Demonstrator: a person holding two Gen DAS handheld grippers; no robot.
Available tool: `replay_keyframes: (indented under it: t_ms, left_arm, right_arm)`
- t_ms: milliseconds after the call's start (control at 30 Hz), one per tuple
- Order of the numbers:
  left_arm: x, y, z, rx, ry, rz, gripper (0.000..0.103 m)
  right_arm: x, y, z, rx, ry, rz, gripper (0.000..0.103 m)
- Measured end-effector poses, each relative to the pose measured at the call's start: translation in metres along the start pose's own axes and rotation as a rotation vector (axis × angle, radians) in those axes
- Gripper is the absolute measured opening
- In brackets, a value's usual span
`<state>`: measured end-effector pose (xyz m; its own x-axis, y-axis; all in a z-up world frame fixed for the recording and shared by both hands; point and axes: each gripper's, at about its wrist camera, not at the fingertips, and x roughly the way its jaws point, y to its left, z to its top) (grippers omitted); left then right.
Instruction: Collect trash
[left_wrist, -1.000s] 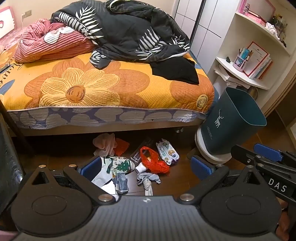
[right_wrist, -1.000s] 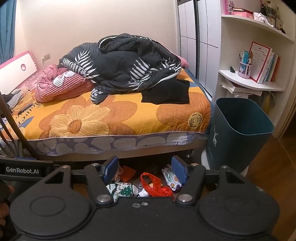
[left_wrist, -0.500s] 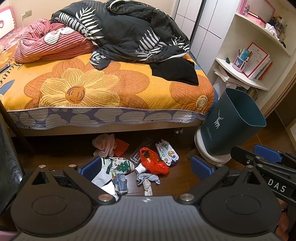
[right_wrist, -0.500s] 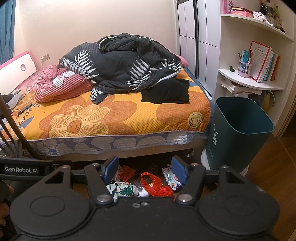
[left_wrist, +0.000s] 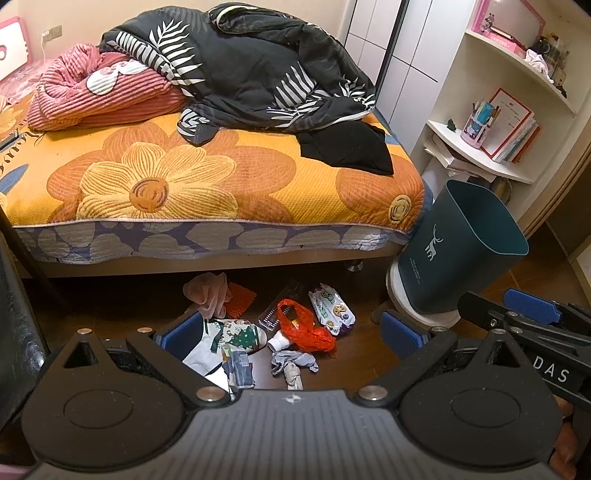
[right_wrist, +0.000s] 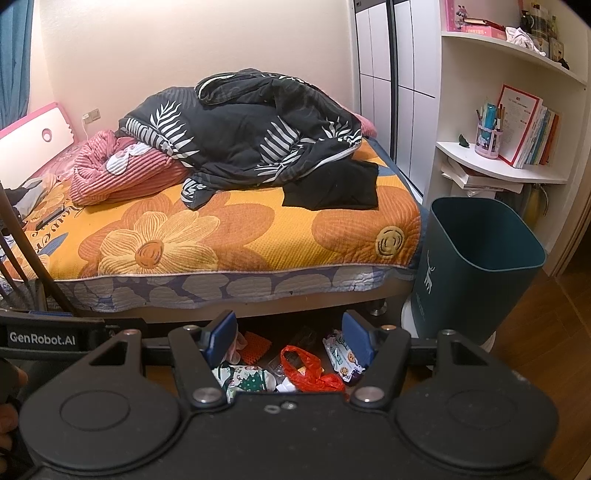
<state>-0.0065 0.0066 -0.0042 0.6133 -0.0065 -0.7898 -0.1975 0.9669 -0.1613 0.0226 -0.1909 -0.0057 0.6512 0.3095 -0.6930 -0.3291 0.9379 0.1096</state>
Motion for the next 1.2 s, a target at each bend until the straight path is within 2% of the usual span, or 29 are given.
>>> replay_keyframes:
  t_ms: [433,800,1000,1200]
  left_arm:
    - [-0.001,-0.005,-0.001,0.004,-0.010,-0.001,0.103]
    - [0.000,0.005,0.004,-0.004,-0.011,-0.019,0.103]
    - [0.013,0.006,0.009,-0.012,0.026,-0.019,0.103]
    - [0.044,0.010,0.014,-0.028,0.100,-0.027,0.103]
  right_arm:
    - [-0.002,0.000,0.002,-0.007,-0.009,-0.001,0.064]
    - [0.001,0.001,0.003,-0.017,0.003,-0.010,0.064]
    - [0.015,0.000,0.005,-0.036,0.034,-0.008,0.064]
    - [0.043,-0.004,0.006,-0.059,0.092,0.000,0.064]
